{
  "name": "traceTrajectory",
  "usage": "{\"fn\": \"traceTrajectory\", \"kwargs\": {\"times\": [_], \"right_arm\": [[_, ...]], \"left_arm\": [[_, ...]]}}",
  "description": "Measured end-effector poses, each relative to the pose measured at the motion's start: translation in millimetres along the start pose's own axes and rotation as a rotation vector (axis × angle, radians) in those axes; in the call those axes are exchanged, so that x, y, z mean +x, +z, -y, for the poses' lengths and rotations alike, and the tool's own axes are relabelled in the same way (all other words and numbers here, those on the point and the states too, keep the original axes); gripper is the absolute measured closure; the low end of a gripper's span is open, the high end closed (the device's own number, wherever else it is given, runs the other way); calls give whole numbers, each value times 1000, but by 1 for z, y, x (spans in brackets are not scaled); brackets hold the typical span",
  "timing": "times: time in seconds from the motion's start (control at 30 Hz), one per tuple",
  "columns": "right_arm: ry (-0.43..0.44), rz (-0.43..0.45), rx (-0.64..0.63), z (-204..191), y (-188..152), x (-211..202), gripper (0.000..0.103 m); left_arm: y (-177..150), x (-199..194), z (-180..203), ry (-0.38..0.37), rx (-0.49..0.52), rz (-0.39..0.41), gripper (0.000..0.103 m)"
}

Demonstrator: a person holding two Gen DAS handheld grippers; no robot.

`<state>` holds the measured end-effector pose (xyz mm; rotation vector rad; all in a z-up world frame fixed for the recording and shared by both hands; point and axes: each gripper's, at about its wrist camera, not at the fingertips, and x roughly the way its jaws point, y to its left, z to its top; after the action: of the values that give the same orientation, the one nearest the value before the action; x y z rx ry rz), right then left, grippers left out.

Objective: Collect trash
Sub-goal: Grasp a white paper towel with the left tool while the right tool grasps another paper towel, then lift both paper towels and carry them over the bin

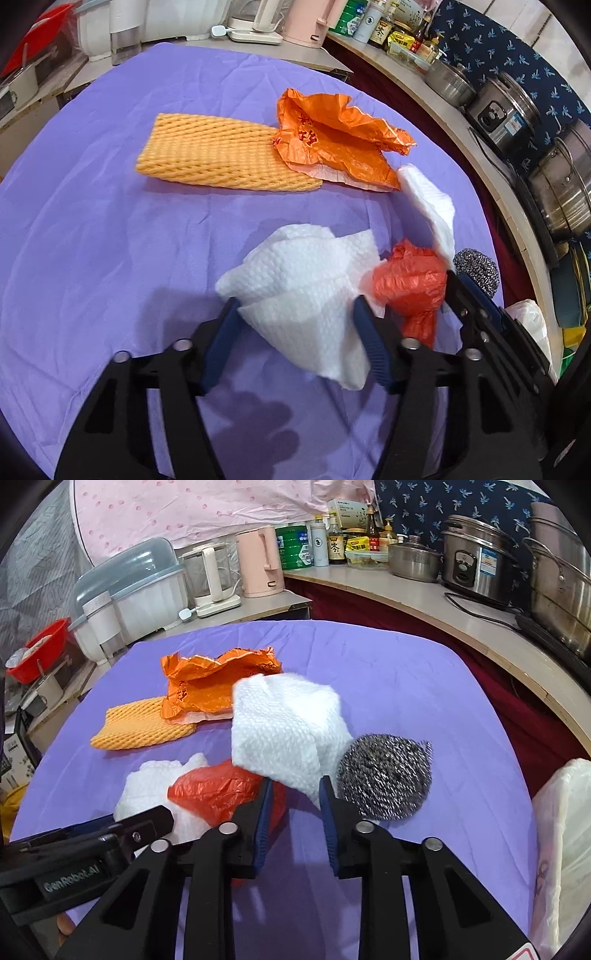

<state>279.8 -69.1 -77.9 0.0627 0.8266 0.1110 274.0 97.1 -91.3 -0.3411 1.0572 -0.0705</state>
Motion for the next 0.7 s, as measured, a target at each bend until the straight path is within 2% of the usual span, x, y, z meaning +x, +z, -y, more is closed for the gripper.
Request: {"fn": "traceTrajectory", "kwargs": {"times": [0.03,0.07,0.17,0.27,0.63,0.7], "right_arm": [[9,-1,2,0,0,1,97],[16,1,8,0,1,0,98],[41,25,21,1,1,-9,100],[78,45,45,2,1,-23,100],[181,139,123,6,-6,-99,100],[177,156,132,7,-9,-111,100]], "left_arm": [[0,0,1,-4,4,1,64],[1,0,1,-10,15,0,76],[0,-4,4,-16,42,10,89],[-1,-15,8,6,71,49,93],[-13,-84,23,31,118,181,94],[-17,-97,27,27,137,199,94]]}}
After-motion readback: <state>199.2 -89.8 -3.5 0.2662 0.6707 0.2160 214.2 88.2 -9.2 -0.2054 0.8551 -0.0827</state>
